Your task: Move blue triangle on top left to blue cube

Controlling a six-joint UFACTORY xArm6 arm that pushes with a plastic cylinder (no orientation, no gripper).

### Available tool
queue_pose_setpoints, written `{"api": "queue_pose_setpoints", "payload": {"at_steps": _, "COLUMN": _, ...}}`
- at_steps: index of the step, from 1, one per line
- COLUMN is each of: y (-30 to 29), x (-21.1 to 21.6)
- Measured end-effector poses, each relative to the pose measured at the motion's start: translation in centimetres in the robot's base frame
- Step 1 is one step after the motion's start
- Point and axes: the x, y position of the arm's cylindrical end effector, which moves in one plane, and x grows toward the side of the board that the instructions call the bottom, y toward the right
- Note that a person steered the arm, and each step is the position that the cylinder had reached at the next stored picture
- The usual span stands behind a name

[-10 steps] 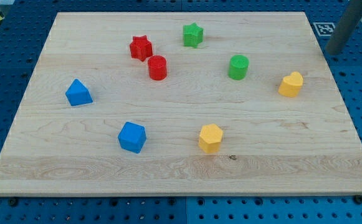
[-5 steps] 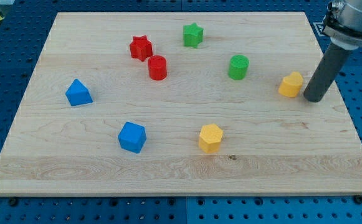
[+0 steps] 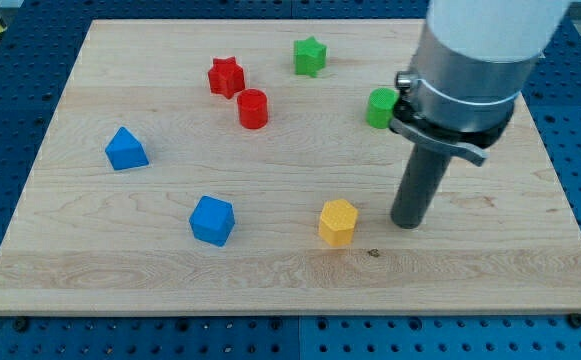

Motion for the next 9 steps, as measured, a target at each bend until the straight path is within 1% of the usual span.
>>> {"api": "queue_pose_setpoints", "payload": {"at_steps": 1, "y": -1.8, "x": 0.0}}
{"api": "queue_pose_setpoints", "payload": {"at_steps": 3, "y": -2.5, "x": -0.6}}
{"api": "queue_pose_setpoints", "payload": {"at_steps": 4, "y": -6.4, "x": -1.6}}
{"api": "queue_pose_setpoints", "payload": {"at_steps": 5, "y": -10.5, "x": -4.1}}
{"api": "queue_pose_setpoints", "payload": {"at_steps": 6, "y": -12.8, "x": -6.7}}
{"api": "queue_pose_setpoints", "payload": {"at_steps": 7, "y": -16.4, "x": -8.9}}
{"api": "queue_pose_setpoints", "payload": {"at_steps": 8, "y": -20.1, "x": -9.8}}
{"api": "queue_pose_setpoints", "payload": {"at_steps": 9, "y": -22.5, "x": -11.3}}
